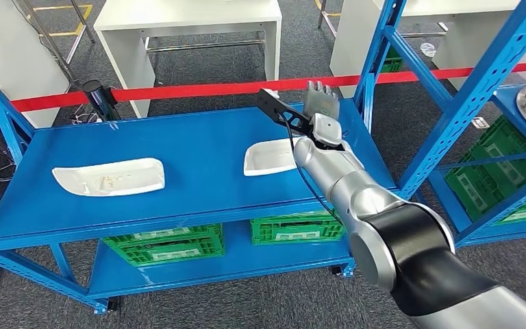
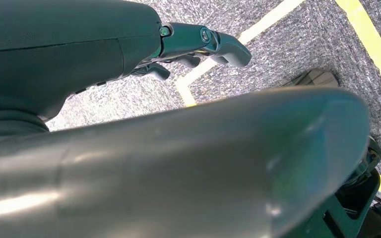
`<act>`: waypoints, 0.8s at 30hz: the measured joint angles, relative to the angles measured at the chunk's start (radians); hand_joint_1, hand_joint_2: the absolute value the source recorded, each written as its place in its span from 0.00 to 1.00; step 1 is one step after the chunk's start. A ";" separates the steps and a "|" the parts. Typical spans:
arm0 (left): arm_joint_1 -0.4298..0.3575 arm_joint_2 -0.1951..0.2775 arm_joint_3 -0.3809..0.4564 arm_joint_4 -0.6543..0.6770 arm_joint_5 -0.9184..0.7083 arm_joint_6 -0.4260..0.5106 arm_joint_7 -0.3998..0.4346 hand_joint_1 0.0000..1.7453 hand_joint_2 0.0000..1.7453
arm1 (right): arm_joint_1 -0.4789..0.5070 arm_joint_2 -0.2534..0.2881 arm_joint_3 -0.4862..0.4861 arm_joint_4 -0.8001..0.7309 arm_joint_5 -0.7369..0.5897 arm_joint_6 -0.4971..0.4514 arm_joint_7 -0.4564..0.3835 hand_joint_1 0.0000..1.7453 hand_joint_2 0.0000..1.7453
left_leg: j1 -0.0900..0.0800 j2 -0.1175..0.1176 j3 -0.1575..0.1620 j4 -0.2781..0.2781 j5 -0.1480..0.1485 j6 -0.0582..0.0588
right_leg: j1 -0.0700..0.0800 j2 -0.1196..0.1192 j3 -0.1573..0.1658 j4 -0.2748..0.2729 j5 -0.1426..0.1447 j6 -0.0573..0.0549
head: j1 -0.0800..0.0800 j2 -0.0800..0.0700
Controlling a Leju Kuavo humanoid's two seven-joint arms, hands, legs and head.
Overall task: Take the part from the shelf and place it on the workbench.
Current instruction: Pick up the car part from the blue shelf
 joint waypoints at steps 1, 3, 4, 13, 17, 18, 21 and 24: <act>0.000 0.000 0.000 0.000 -0.001 0.000 0.001 0.00 0.00 | -0.003 0.002 0.000 0.000 -0.002 -0.007 -0.014 0.00 1.00 | 0.000 0.000 0.000 0.000 0.000 0.000 | 0.000 0.000 0.000 0.000 0.000 0.000 | 0.000 0.000; -0.001 0.000 0.000 0.000 -0.004 0.000 0.003 0.00 0.00 | -0.010 0.008 0.000 -0.001 -0.008 -0.020 -0.044 0.00 1.00 | 0.000 0.000 0.000 0.000 0.000 0.000 | 0.000 0.000 0.000 0.000 0.000 0.000 | 0.000 0.000; -0.002 0.000 0.000 0.000 -0.005 0.000 0.004 0.00 0.00 | -0.013 0.013 0.000 -0.002 -0.010 -0.024 -0.055 0.00 1.00 | 0.000 0.000 0.000 0.000 0.000 0.000 | 0.000 0.000 0.000 0.000 0.000 0.000 | 0.000 0.000; -0.007 0.000 0.000 0.000 -0.012 0.000 0.014 0.00 0.00 | -0.023 0.066 0.000 -0.015 0.004 -0.045 -0.167 0.00 1.00 | 0.000 0.001 0.000 0.000 0.000 0.000 | 0.000 0.001 0.000 0.000 0.000 0.000 | 0.000 0.000; -0.008 0.000 0.000 0.000 -0.011 0.000 0.014 0.00 0.00 | -0.023 0.113 0.000 -0.025 -0.013 -0.009 -0.205 0.00 1.00 | 0.000 0.001 0.000 0.000 0.000 0.000 | 0.001 0.001 0.000 0.000 0.000 0.000 | 0.000 0.000; -0.008 0.000 0.000 0.000 -0.010 0.000 0.014 0.00 0.00 | -0.023 0.124 0.000 -0.028 -0.021 0.008 -0.213 0.00 1.00 | 0.000 0.001 0.000 0.000 0.000 0.000 | 0.001 0.001 0.000 0.000 0.000 0.000 | 0.000 0.000; -0.008 0.000 0.000 0.000 -0.006 0.000 0.014 0.00 0.00 | -0.021 0.152 0.000 -0.039 -0.048 0.068 -0.236 0.00 1.00 | 0.000 0.001 0.000 0.000 0.000 0.000 | 0.001 0.001 0.000 0.000 0.000 0.000 | 0.000 0.000; -0.007 0.000 0.001 0.000 -0.006 0.000 0.014 0.00 0.00 | -0.018 0.168 0.000 -0.049 -0.070 0.116 -0.247 0.00 1.00 | 0.000 0.001 0.000 0.000 0.000 0.000 | 0.000 0.001 0.000 0.000 0.000 0.000 | 0.000 0.000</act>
